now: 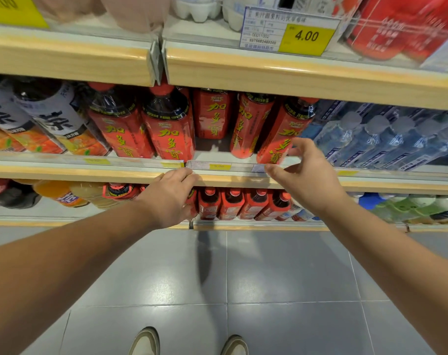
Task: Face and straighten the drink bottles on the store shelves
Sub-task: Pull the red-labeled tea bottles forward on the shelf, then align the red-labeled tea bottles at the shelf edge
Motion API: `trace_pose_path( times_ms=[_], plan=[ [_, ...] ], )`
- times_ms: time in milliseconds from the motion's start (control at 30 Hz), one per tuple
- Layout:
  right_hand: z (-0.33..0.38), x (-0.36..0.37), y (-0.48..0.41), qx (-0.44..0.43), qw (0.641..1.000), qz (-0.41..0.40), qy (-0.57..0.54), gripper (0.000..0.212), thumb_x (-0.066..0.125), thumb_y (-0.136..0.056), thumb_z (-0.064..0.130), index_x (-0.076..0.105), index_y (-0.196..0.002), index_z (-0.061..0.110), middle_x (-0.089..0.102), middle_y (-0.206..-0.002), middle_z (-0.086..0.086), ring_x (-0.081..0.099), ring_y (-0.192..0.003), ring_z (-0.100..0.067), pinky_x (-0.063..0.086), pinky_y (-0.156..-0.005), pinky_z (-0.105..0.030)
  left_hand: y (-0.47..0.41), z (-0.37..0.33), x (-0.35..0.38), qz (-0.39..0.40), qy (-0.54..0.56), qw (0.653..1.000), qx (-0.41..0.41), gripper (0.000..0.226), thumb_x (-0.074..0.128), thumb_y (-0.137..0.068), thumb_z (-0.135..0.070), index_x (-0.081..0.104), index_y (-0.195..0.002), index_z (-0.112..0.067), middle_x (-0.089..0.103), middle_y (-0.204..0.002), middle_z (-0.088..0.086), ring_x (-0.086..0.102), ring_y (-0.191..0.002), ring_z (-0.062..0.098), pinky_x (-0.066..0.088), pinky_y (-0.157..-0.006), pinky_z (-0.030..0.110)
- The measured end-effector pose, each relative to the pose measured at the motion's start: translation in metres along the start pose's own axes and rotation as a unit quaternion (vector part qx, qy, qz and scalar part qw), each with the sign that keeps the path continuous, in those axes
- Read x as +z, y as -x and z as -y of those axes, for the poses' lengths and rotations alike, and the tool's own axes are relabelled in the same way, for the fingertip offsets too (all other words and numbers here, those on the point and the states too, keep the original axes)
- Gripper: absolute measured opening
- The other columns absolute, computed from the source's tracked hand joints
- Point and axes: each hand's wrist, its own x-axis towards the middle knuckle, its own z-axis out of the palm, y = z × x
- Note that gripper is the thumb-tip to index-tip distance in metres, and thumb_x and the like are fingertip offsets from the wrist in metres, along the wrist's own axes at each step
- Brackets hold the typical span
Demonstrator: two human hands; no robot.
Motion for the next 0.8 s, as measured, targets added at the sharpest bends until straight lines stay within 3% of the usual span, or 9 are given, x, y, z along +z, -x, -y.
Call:
trace_pose_path(
  times_ms=[200,267,367,533,800],
  plan=[
    [0.036,0.022,0.023,-0.083,0.987,0.111,0.080,0.063,0.075,-0.090,0.044,0.048,-0.145,0.027,0.051,-0.133,0.003,0.061,-0.105,-0.014,0.045,-0.067,-0.015,0.032,0.009,-0.026,-0.019,0.008,1.000,-0.023,0.074,0.063,-0.091,-0.041,0.027,-0.152,-0.021,0.022,-0.159,0.004,0.022,-0.145,0.025,0.023,-0.119,0.040],
    [0.056,0.028,0.028,-0.113,0.980,0.138,0.089,0.066,0.076,-0.090,0.042,0.047,-0.147,0.029,0.049,-0.140,0.002,0.058,-0.117,-0.017,0.050,-0.082,-0.019,0.044,0.013,-0.036,-0.031,0.008,0.999,-0.031,0.073,0.063,-0.091,-0.041,0.027,-0.152,-0.021,0.021,-0.160,0.003,0.020,-0.146,0.024,0.023,-0.120,0.040],
    [0.089,0.039,0.032,-0.158,0.967,0.164,0.114,0.065,0.074,-0.091,0.042,0.046,-0.149,0.032,0.047,-0.147,0.000,0.051,-0.131,-0.018,0.046,-0.104,-0.031,0.067,0.022,-0.049,-0.047,0.015,0.997,-0.056,0.074,0.062,-0.090,-0.040,0.027,-0.152,-0.019,0.021,-0.160,0.005,0.018,-0.147,0.024,0.023,-0.120,0.040],
    [0.140,0.065,0.046,-0.232,0.944,0.196,0.128,0.060,0.077,-0.090,0.033,0.054,-0.145,0.026,0.049,-0.143,0.001,0.051,-0.130,-0.019,0.044,-0.107,-0.034,0.122,0.047,-0.065,-0.076,0.006,0.991,-0.112,0.071,0.059,-0.090,-0.043,0.031,-0.151,-0.018,0.025,-0.158,0.006,0.026,-0.144,0.027,0.031,-0.115,0.043],
    [0.224,0.132,0.077,-0.271,0.913,0.253,0.170,0.055,0.071,-0.090,0.045,0.053,-0.140,0.037,0.042,-0.143,0.013,0.041,-0.133,-0.013,0.042,-0.106,-0.034,0.221,0.119,-0.072,-0.087,0.020,0.974,-0.209,0.070,0.060,-0.088,-0.052,0.035,-0.146,-0.022,0.030,-0.151,0.002,0.029,-0.138,0.026,0.032,-0.114,0.042]
  ],
)
